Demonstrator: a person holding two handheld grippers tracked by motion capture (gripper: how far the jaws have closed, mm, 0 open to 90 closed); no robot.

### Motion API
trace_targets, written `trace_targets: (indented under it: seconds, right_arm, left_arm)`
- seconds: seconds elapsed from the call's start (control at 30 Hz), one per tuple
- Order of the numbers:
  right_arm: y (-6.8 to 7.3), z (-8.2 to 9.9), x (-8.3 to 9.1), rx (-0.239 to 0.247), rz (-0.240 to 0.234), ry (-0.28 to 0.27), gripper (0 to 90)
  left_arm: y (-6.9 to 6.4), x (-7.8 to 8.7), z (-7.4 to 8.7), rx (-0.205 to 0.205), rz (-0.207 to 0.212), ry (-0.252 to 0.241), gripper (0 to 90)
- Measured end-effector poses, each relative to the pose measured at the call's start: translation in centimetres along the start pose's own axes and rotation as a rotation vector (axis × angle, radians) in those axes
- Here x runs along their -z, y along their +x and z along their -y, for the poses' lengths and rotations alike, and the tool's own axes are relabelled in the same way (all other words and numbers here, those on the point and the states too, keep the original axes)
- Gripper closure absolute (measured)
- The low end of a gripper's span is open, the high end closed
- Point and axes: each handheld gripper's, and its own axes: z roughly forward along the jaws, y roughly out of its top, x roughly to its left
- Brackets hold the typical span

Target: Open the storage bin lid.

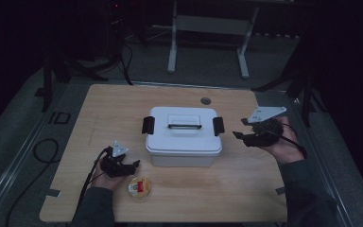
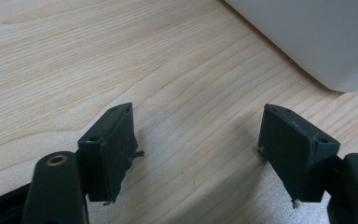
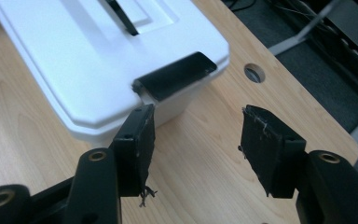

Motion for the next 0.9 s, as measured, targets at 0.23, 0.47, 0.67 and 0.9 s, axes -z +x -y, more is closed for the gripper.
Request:
trace_targets:
  seconds: [0.23,0.47,0.67,0.9]
  right_arm:
    - [0.4,-1.2,-0.9,0.071,-0.027,0.036,44.4]
    - [0.5,-2.3,-1.4,0.119,-0.046,0.060,44.0]
    - [0.7,-3.3,-1.9,0.162,-0.059,0.075,43.9]
    - [1.1,-4.6,-2.1,0.205,-0.080,0.097,45.7]
  left_arm:
    - [-0.1,0.0,0.1,0.003,-0.001,-0.006,26.6]
    - [-0.1,0.0,0.1,0.002,0.000,-0.008,26.3]
    - [0.0,0.0,0.1,0.002,0.001,-0.009,26.2]
    - [-0.1,0.0,0.1,0.002,0.001,-0.009,26.2]
